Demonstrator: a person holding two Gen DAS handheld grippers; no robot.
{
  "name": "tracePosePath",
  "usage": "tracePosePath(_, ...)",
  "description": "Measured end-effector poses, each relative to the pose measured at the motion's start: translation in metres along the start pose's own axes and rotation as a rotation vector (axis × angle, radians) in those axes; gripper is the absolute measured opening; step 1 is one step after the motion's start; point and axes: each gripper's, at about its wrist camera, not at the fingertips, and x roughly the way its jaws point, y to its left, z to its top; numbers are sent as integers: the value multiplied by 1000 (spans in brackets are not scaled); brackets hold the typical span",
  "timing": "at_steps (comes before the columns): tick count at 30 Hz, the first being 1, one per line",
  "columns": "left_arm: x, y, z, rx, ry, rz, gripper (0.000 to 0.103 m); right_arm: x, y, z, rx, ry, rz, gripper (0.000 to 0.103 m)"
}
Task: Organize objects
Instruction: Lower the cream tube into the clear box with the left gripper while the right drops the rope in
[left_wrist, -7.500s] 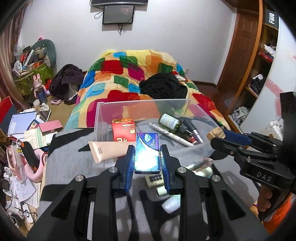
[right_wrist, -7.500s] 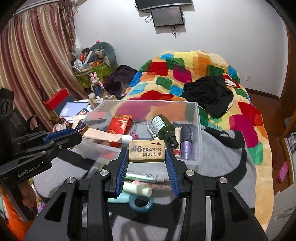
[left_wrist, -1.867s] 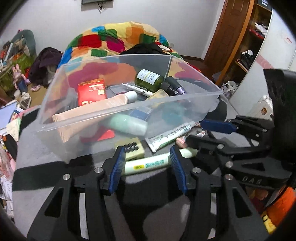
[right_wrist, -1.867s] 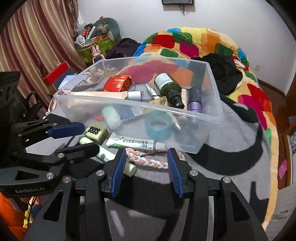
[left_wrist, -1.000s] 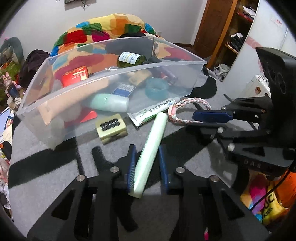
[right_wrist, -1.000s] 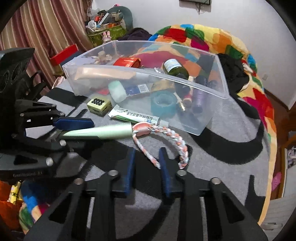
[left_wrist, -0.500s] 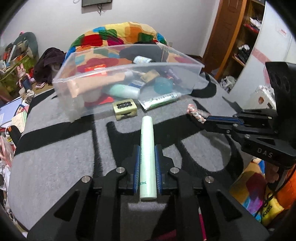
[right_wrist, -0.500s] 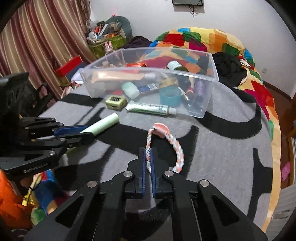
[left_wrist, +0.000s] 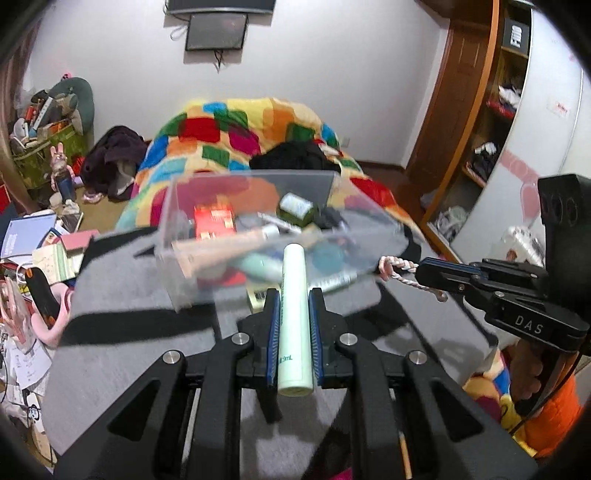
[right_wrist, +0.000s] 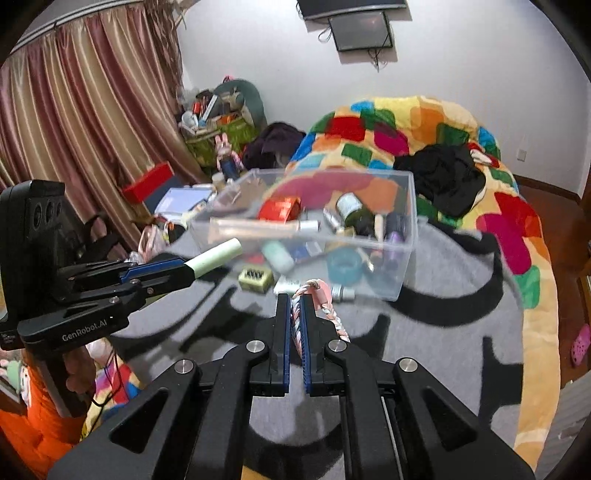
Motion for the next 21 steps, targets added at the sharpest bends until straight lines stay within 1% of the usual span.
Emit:
tracePosePath(5, 1, 7, 16, -7, -21, 19, 15, -4, -4, 21, 22, -55, -8, 4)
tracePosePath(9, 13, 13, 27, -18, -4, 30, 15, 1, -8, 35, 36, -72, -26, 4)
tracePosePath(11, 21, 14, 30, -18, 12, 35, 15, 8, -10, 42, 36, -78, -54, 4)
tracePosePath(17, 48, 18, 39, -30, 79, 22, 15, 34, -18, 58, 48, -56, -111, 4)
tracePosePath(19, 55, 18, 42, -31, 91, 18, 15, 47, -20, 61, 46, -39, -144, 4)
tracePosePath(21, 63, 17, 47, -31, 104, 12, 15, 57, -22, 63, 47, -21, -153, 4)
